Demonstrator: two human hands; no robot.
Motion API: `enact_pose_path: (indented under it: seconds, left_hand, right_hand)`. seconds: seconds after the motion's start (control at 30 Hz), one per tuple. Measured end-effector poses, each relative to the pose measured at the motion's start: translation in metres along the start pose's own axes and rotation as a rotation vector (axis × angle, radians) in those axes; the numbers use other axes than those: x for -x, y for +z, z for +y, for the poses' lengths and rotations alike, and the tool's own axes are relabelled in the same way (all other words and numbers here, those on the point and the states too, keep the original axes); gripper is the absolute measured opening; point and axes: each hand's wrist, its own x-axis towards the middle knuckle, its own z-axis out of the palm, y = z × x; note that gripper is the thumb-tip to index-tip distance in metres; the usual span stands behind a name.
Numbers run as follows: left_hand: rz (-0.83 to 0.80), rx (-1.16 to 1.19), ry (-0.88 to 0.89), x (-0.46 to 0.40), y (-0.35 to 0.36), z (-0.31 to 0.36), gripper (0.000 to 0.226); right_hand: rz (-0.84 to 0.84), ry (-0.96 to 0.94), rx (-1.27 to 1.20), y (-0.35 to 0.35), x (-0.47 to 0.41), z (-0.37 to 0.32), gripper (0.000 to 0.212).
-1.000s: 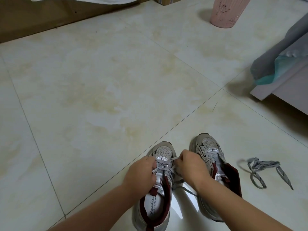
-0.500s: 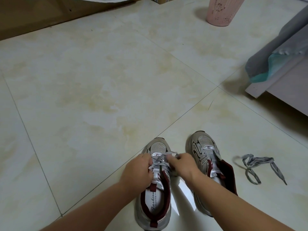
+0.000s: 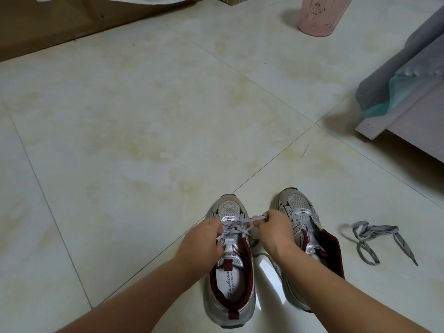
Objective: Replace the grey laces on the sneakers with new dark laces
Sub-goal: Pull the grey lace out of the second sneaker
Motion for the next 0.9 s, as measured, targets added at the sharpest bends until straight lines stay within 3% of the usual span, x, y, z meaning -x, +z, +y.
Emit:
enact_pose_path:
  seconds: [0.13, 0.23, 0.3, 0.37, 0.47, 0.63, 0.8, 0.9]
  left_hand:
    - [-0.005, -0.027, -0.046, 0.001, -0.003, -0.002, 0.019]
    - [0.011, -0.027, -0.061, 0.002, -0.005, -0.006, 0.023]
    - [0.018, -0.03, -0.065, 0.002, -0.005, -0.006, 0.023]
    - [0.019, -0.039, -0.066, 0.002, -0.005, -0.005, 0.022]
    - [0.032, -0.044, -0.058, 0.003, -0.006, -0.006, 0.02]
    - [0.01, -0.016, -0.05, 0.004, -0.007, -0.009, 0.017]
    - [0.045, -0.006, -0.047, 0.006, -0.006, -0.014, 0.018]
    - [0.067, 0.02, -0.05, 0.007, -0.005, -0.014, 0.013]
  right_hand:
    - [0.154, -0.058, -0.155, -0.025, -0.006, -0.004, 0.011]
    - [0.117, -0.102, -0.243, -0.033, -0.009, -0.005, 0.014]
    - [0.006, -0.077, -0.279, -0.022, -0.003, -0.006, 0.017]
    - [-0.217, 0.021, -0.354, -0.009, 0.009, -0.007, 0.025]
    - [-0.448, 0.071, -0.305, 0.002, 0.019, -0.008, 0.028]
    - [-0.328, 0.145, -0.399, 0.001, 0.012, -0.008, 0.023]
    - [0.049, 0.133, -0.32, -0.019, -0.009, -0.002, 0.019]
    - [-0.103, 0.131, -0.389, -0.022, -0.005, -0.002, 0.026]
